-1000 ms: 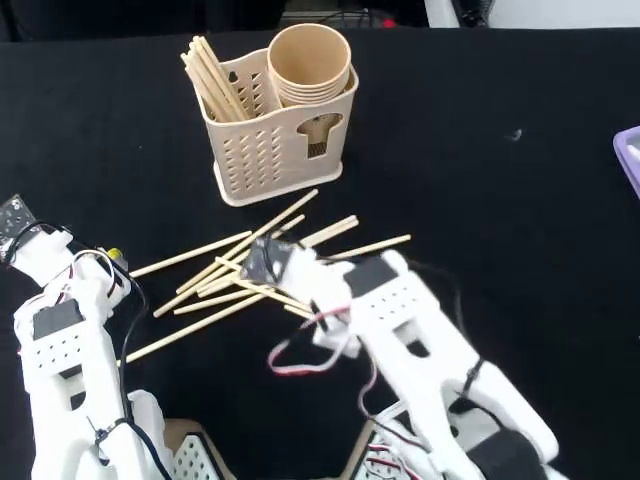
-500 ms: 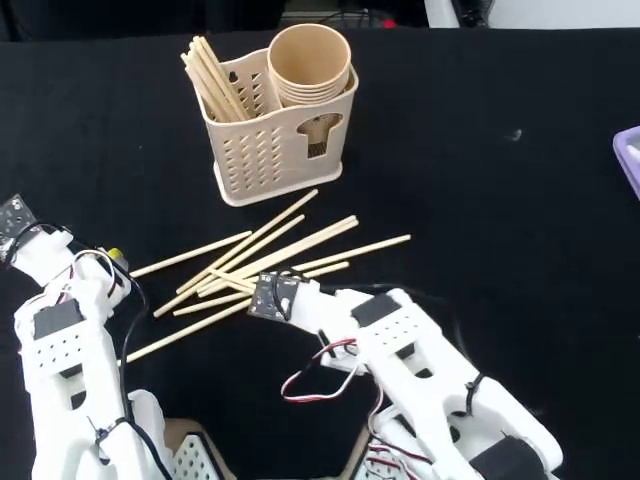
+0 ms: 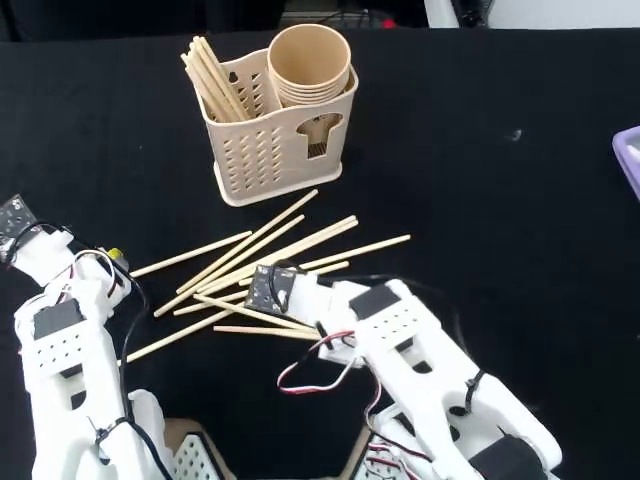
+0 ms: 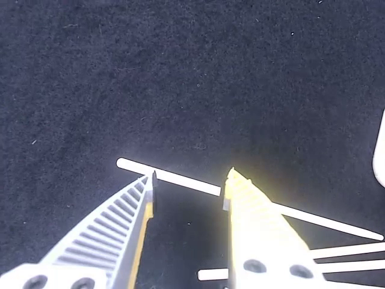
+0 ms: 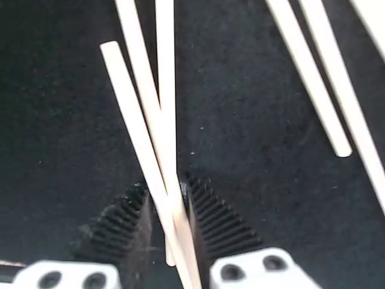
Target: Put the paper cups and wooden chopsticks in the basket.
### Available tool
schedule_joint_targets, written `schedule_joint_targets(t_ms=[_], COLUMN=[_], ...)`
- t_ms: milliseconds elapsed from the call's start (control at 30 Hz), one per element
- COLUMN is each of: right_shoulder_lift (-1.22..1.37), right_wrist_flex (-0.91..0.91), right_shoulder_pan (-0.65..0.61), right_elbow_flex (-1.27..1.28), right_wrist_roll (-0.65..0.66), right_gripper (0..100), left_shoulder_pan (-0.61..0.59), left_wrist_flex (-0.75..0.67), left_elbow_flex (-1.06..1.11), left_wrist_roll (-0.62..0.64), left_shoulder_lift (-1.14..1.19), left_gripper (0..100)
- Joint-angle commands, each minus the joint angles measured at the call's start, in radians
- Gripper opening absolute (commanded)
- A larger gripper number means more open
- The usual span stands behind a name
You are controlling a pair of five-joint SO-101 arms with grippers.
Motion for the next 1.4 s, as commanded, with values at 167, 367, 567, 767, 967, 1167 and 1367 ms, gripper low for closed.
schedule_joint_targets(t_ms=[167, 367, 567, 767, 967, 1167, 1367], right_shoulder_lift=[-0.024, -0.030, -0.030, -0.030, -0.031, -0.033, -0.162], right_wrist_flex=[-0.133, -0.235, -0.235, -0.235, -0.235, -0.158, 0.048], right_shoulder_pan=[0.020, 0.068, 0.087, 0.091, 0.091, 0.092, 0.091], right_elbow_flex=[-0.047, 0.036, 0.081, 0.085, 0.067, 0.021, -0.050], right_wrist_roll=[0.040, 0.038, 0.038, 0.038, 0.038, 0.038, 0.038], right_gripper=[1.1, 6.4, 20.1, 12.4, 2.1, 1.1, 1.1], left_shoulder_pan=[0.005, 0.005, 0.008, 0.008, 0.008, 0.008, 0.010], left_wrist_flex=[-0.017, -0.017, -0.017, -0.017, -0.017, -0.017, -0.017], left_elbow_flex=[-0.004, -0.004, -0.004, -0.004, -0.004, -0.004, -0.004], left_wrist_roll=[-0.012, -0.012, -0.012, -0.012, -0.012, -0.012, -0.012], left_shoulder_lift=[-0.025, -0.025, -0.025, -0.025, -0.025, -0.025, -0.025], left_gripper=[20, 20, 20, 20, 20, 20, 20])
